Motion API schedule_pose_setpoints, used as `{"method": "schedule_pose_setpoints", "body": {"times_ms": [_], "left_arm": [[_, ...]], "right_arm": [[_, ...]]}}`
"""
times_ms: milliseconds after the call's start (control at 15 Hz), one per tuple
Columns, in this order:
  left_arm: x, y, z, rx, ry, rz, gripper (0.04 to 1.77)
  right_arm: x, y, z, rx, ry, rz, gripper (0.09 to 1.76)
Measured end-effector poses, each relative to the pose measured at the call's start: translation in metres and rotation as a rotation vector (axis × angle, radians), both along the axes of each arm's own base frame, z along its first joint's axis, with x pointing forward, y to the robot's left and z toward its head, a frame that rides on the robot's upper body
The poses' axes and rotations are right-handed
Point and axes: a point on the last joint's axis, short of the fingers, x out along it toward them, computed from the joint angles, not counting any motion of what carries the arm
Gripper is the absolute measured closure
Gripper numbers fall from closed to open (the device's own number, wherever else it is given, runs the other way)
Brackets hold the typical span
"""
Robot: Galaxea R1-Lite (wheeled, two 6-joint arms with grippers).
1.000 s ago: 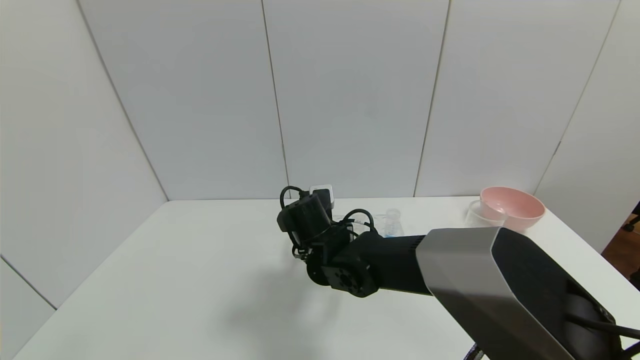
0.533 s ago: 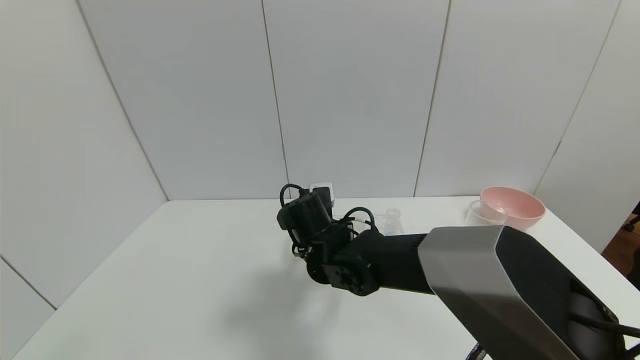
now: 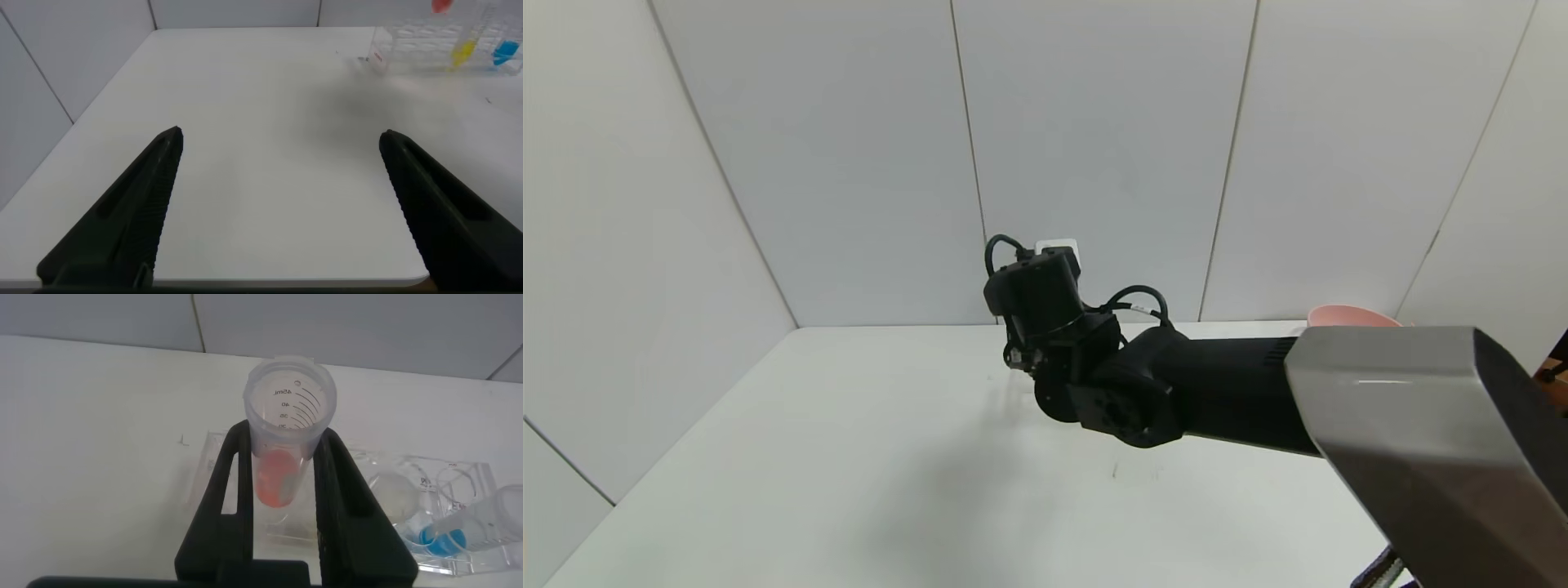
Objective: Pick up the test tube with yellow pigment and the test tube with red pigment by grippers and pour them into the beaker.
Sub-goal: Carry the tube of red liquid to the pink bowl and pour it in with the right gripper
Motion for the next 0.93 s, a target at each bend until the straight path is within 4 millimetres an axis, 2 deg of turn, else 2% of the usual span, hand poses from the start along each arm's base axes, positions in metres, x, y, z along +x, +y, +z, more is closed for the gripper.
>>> {"method": "schedule_pose_setpoints", "body": {"times_ms": [200, 533, 733, 933], "left_arm": [[0.0, 0.0, 0.0, 0.0, 0.0, 0.0, 0.09], [0.0, 0.0, 0.0, 0.0, 0.0, 0.0, 0.09], [0.0, 0.0, 0.0, 0.0, 0.0, 0.0, 0.09], [0.0, 0.0, 0.0, 0.0, 0.0, 0.0, 0.09]], "right_arm": [[-0.01, -0.004, 0.009, -0.041, 0.0, 0.026, 1.35], [-0.034, -0.02, -0.001, -0.08, 0.117, 0.206, 1.35], [-0.057, -0.043, 0.002, -0.075, 0.211, 0.37, 1.35], [-0.066, -0.085, 0.019, -0.056, 0.253, 0.5, 1.35]]}}
